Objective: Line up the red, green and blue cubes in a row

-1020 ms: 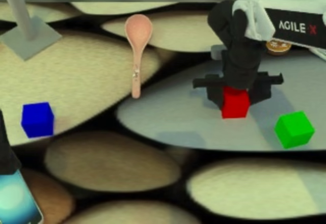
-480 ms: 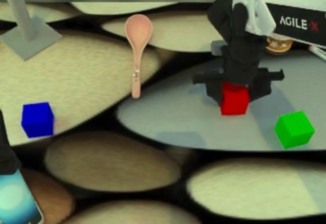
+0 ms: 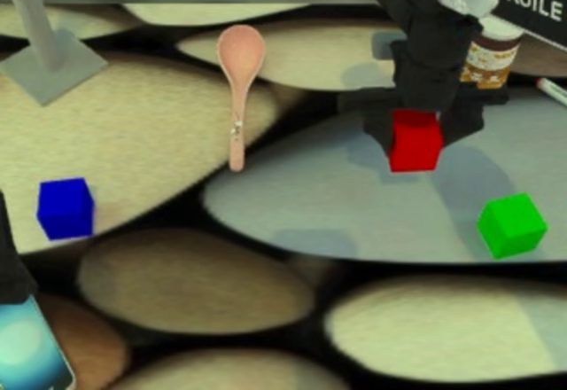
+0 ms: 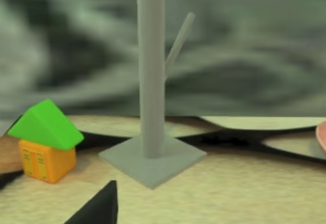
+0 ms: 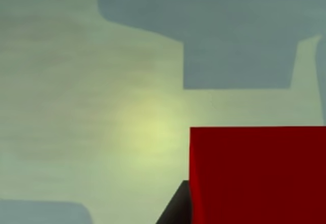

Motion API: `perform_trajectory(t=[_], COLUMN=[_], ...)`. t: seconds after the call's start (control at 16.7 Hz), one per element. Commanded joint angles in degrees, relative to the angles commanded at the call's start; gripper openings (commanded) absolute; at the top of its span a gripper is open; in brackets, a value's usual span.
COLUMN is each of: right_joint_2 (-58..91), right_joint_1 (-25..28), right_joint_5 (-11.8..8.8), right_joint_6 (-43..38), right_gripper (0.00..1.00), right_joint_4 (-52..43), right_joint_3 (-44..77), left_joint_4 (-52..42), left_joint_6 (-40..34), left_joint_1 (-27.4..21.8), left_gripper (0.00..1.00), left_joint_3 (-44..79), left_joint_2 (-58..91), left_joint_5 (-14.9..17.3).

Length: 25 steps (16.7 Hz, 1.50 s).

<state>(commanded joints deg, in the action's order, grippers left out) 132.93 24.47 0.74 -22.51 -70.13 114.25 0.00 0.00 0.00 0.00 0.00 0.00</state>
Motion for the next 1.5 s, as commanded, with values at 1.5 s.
perform_trajectory(t=[1.5], right_joint_2=[2.7], right_joint_1=[31.2], right_joint_5=[0.5], right_joint_6=[-34.5], right_gripper=[0.00], right_joint_4=[-2.2], right_joint_3=[4.4], left_joint_4=[0.0], left_joint_6=[0.0], left_joint_1=[0.0], left_gripper=[1.00], left_joint_3=[0.0], left_joint_2=[0.0], left_joint_5=[0.0])
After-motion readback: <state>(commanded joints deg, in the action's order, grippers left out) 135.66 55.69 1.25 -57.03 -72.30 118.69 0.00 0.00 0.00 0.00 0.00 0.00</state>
